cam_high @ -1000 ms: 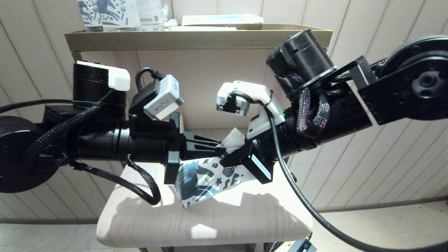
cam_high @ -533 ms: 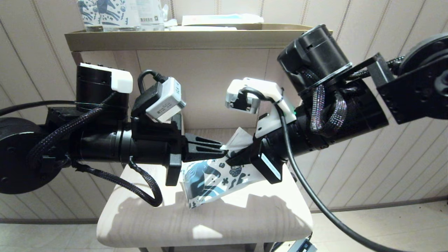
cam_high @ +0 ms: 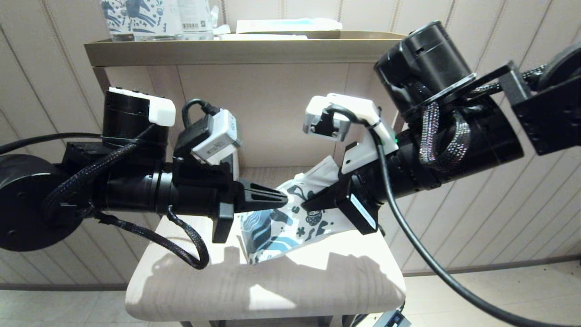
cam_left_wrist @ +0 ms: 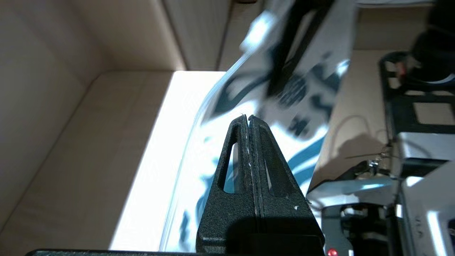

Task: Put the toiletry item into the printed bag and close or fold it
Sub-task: Close the strorage bag and place it on the desk

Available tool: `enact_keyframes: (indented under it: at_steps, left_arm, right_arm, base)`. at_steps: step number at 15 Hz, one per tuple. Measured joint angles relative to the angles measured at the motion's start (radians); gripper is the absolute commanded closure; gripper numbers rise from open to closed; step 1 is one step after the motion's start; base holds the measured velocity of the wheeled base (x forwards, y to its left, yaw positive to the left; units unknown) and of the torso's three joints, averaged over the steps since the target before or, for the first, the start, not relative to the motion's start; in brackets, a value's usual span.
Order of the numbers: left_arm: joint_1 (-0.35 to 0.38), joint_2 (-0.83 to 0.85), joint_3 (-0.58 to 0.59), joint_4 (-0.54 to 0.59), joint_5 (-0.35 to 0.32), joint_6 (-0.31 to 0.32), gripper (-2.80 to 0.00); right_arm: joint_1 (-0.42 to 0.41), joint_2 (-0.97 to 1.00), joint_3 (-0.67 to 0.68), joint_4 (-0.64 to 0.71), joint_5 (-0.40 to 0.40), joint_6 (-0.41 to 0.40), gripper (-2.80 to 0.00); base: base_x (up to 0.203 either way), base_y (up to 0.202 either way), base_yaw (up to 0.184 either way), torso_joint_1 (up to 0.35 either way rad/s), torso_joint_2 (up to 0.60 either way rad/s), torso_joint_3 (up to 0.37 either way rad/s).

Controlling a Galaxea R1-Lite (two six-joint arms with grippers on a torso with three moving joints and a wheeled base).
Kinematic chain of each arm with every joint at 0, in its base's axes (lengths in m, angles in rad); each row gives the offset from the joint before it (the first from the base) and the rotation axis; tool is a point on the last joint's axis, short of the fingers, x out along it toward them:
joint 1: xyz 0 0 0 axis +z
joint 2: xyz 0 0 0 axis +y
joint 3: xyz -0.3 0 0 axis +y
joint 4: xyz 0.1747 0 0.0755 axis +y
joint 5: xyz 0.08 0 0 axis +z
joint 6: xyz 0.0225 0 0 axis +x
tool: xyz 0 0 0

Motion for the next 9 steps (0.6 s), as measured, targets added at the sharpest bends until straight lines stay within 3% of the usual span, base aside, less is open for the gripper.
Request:
enact_keyframes:
  at_steps: [4, 6, 9]
  left_arm:
    - [0.000, -0.001, -0.010, 0.018, 0.009, -0.005, 0.00]
    - [0.004, -0.005, -0.020, 0.033, 0.049, -0.010, 0.00]
    - [0.070, -0.031, -0.013, 0.034, 0.056, -0.019, 0.00]
  right_arm:
    - [-0.001, 0.002, 0.003, -0.001, 0.000, 0.008, 0.00]
    - [-0.012, 0.009, 0.001, -0.010, 0.002, 0.013, 0.00]
    - [-0.038, 0.027, 0.022, -0.085, -0.001, 0.017, 0.00]
  base:
    - [0.000, 0.000, 0.000, 0.000, 0.00, 0.000]
    - [0.000, 0.000, 0.000, 0.000, 0.00, 0.000]
    - [0.000, 0.000, 0.000, 0.000, 0.00, 0.000]
